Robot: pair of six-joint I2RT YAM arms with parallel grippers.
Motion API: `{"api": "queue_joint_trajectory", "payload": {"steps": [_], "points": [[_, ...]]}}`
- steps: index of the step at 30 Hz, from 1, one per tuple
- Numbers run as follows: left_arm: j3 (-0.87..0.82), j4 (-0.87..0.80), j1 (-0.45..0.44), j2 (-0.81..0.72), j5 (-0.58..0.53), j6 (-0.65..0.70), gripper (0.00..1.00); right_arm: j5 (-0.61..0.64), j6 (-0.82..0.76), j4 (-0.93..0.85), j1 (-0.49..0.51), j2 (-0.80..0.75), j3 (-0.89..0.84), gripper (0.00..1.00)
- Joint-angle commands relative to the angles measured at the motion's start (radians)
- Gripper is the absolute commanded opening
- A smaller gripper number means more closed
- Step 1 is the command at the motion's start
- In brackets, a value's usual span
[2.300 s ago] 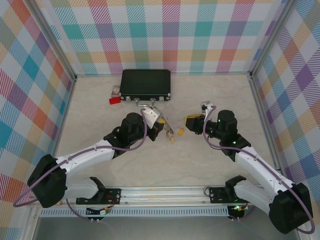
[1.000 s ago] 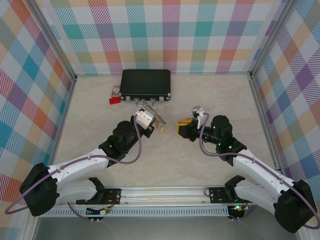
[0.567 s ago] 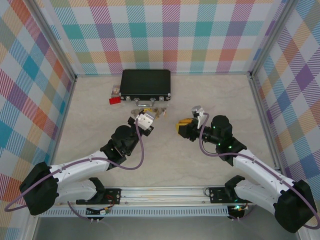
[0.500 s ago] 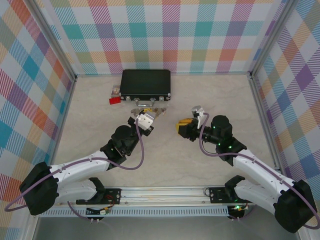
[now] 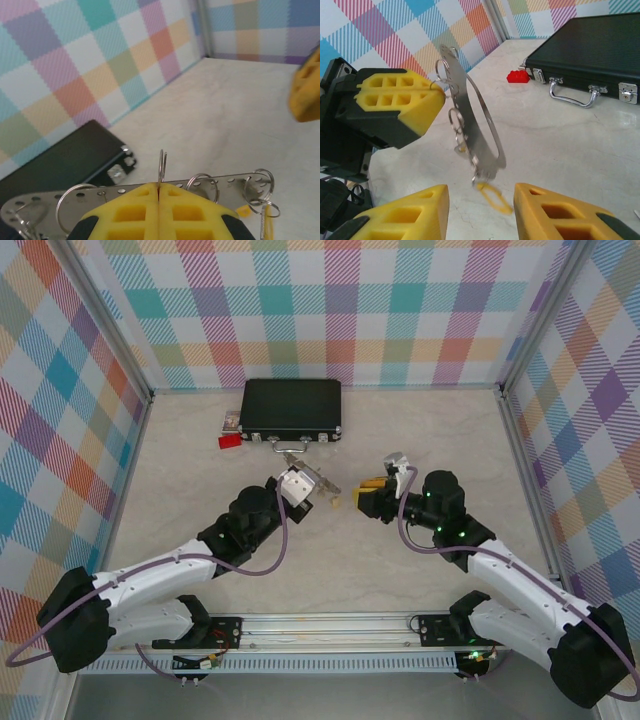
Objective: Put the keys on the keyring
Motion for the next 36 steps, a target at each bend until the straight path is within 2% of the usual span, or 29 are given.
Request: {"api": "queue_joint_trajectory", "payload": {"steps": [1, 4, 7, 10, 12, 24, 36], "points": [[0.061, -0.111, -0.004, -0.026, 0.164, -0.1, 0.0, 0.006, -0.031, -0.039, 0.004, -0.015, 0.046, 0.39], [0.087, -0.168, 0.018, -0.021, 0.238, -0.163, 0.0, 0.005, -0.06, -0.015, 0.005, -0.013, 0.037, 0.42], [0.105, -0.221, 0.055, -0.017, 0.367, -0.199, 0.0, 0.015, -0.066, 0.001, 0.003, -0.016, 0.027, 0.42], [0.111, -0.247, 0.086, -0.016, 0.489, -0.226, 0.0, -0.06, -0.079, -0.005, 0.001, 0.001, 0.04, 0.45], [0.109, -0.256, 0.095, -0.019, 0.53, -0.232, 0.0, -0.114, -0.089, 0.008, 0.001, 0.015, 0.039, 0.45], [0.109, -0.335, 0.111, -0.059, 0.629, -0.249, 0.0, -0.412, -0.116, 0.052, 0.001, 0.143, 0.09, 0.35], [0.134, -0.335, 0.135, -0.051, 0.723, -0.295, 0.0, -0.462, -0.138, 0.079, 0.004, 0.159, 0.067, 0.3]]}}
